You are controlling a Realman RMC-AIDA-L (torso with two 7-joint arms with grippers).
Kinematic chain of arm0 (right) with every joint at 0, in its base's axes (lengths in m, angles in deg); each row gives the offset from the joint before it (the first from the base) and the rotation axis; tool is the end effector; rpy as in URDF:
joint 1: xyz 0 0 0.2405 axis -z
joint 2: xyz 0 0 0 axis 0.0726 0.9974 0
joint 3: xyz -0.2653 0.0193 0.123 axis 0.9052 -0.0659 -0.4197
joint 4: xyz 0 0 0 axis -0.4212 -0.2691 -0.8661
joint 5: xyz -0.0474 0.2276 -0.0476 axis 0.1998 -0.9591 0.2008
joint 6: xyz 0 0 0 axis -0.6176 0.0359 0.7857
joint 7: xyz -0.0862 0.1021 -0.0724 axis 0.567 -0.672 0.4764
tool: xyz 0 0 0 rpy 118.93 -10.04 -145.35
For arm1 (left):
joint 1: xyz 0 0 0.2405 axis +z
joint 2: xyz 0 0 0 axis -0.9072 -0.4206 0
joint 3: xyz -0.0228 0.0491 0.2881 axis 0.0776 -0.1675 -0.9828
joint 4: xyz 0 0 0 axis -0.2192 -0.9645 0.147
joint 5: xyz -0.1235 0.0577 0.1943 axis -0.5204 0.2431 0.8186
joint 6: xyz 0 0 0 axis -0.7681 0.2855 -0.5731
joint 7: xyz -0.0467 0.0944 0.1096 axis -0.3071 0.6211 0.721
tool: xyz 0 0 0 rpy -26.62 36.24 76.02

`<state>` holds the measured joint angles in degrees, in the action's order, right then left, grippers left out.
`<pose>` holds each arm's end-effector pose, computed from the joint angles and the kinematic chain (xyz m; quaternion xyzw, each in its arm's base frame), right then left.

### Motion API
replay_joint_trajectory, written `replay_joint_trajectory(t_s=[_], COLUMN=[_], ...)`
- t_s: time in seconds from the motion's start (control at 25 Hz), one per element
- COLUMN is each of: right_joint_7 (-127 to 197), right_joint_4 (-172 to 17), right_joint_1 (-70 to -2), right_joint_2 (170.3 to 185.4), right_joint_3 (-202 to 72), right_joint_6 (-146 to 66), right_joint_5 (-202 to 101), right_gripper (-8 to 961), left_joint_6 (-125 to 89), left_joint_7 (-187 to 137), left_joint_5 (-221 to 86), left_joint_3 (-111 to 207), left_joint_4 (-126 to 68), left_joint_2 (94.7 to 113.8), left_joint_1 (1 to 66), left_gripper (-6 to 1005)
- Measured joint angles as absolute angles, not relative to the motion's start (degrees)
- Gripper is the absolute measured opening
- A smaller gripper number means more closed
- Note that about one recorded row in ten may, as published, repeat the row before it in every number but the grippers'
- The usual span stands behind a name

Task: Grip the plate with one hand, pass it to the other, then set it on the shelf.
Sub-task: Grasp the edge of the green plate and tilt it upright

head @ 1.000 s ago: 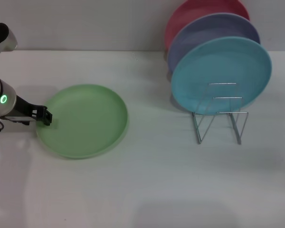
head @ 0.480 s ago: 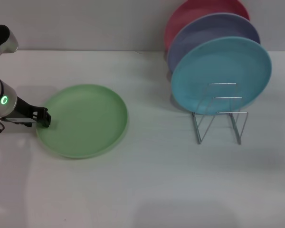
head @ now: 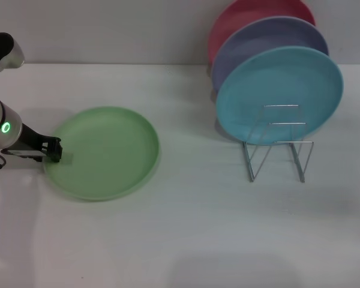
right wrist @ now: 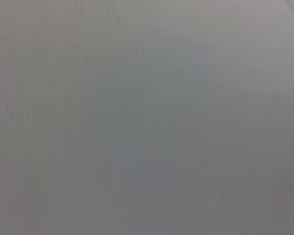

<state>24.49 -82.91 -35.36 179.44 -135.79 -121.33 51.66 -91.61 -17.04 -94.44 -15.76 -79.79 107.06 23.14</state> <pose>0.3756 0.3785 0.1034 -0.4562 0.1204 0.4364 0.7661 -0.2859 0.4685 -0.0109 -0.7391 -0.5558 0.1326 0.3566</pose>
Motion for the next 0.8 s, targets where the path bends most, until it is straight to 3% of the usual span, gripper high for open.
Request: replay_joint_trajectory(t_s=[0.56, 0.8], right_joint_7=[24.49, 24.49], right_joint_4=[-83.01, -83.0], right_joint_1=[-35.61, -35.63], right_joint_2=[179.37, 179.35], right_joint_3=[-135.8, -135.8], right_joint_6=[-121.33, -121.33], right_joint_5=[51.66, 51.66], right_gripper=[502, 503], left_joint_6=[-91.53, -91.51], left_joint_7=[-16.47, -15.99], left_joint_5=[-94.44, -94.47], left_joint_3=[-15.74, -15.59], left_joint_4=[-79.78, -78.8], left_joint_2=[107.04, 106.94], left_joint_1=[22.98, 22.32], left_gripper=[298, 160])
